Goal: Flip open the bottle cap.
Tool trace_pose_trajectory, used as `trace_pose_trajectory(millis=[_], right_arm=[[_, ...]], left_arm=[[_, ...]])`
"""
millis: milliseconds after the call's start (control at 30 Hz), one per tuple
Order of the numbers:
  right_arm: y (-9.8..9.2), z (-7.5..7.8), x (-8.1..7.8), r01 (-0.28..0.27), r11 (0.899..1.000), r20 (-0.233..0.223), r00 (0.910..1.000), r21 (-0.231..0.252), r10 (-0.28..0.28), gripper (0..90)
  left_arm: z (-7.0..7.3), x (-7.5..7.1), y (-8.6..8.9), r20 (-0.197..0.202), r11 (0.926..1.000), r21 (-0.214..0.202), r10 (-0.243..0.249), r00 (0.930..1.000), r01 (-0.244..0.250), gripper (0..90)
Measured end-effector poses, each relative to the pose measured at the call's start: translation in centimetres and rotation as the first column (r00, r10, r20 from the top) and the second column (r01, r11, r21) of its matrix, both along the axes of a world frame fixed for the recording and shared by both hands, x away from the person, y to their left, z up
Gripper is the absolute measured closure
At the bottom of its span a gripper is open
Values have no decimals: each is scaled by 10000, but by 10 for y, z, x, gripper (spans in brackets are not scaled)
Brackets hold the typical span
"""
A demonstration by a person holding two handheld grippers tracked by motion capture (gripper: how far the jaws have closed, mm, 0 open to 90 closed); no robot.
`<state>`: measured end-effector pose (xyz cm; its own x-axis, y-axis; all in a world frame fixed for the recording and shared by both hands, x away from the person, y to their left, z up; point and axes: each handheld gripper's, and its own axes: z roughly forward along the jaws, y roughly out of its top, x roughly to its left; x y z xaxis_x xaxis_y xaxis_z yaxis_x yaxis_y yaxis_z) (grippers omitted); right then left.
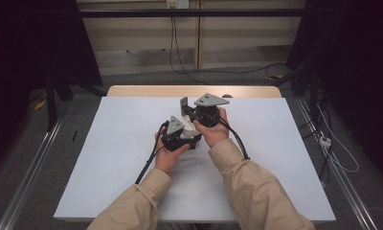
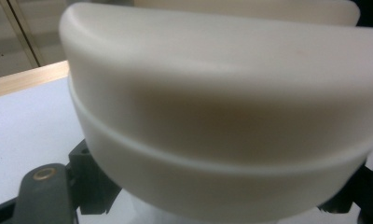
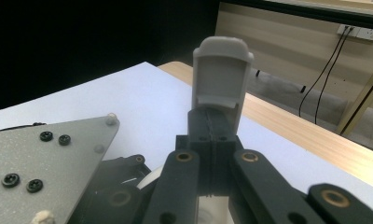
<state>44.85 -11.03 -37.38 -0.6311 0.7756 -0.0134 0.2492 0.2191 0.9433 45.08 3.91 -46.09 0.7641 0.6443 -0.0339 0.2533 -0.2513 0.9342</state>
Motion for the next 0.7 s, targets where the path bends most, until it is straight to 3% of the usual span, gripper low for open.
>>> trace_pose_trajectory(millis=[700], right_arm=[[4,0,5,-15,9998,-7,10000,-203,15,900]], left_arm=[[0,0,0,-14,10000,3,11,10000,-11,184]])
